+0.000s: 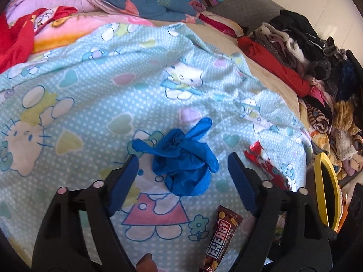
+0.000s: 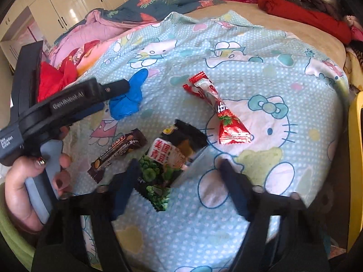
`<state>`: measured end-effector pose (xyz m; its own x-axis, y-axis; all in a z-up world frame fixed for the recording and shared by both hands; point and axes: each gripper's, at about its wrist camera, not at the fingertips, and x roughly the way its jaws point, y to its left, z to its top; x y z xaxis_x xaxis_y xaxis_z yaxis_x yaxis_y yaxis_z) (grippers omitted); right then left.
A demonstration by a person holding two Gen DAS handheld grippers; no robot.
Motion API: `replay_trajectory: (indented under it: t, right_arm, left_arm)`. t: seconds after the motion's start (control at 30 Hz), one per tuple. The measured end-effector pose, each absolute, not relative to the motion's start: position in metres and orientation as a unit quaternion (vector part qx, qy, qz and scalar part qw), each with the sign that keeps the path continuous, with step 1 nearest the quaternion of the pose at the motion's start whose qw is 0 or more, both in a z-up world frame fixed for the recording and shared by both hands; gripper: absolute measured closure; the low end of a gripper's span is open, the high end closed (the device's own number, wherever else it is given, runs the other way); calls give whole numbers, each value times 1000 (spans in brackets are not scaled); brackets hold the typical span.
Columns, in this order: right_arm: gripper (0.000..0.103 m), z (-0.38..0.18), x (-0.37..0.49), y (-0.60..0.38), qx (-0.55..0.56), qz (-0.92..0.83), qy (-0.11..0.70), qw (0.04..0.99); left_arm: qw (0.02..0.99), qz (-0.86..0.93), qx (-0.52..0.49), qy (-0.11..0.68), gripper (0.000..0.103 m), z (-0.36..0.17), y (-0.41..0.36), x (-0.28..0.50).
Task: Collect trash
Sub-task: 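Grasp the blue glove with the left gripper while the right grasps a green snack wrapper, then carry the blue glove and green wrapper over the yellow-rimmed bin with both grippers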
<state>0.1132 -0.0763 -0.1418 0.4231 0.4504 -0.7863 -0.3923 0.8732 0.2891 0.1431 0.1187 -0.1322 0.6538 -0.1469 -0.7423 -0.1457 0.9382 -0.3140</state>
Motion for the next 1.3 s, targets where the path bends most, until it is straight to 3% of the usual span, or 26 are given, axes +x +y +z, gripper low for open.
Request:
replay_trajectory:
  t: [0.03,0.1,0.2,0.4,0.47,1.3]
  right_arm:
    - [55,-142,113,-78,35,256,475,841]
    - [81,-142,111,-79,43,272,477,835]
    - [91,-139,106,-76,41,290,473,831]
    - [93,-121,92,-73,32,323,436,840]
    - [93,-116,88,-73,27,328,426,843]
    - [93,-63,87,-139,68,295,358,883]
  left_arm:
    - [891,-2,-175,418,37,-134,117,143]
    - [890,-4,-171,422,41,-138,114,144]
    - [891,1,-159,426,53,-141,111,145]
    - [890,10,-153,430,85,-143,117,143]
    - [891,13,-160,425,89,-139,120,142]
    - [934,-27,-136,330,94,-54,77,128]
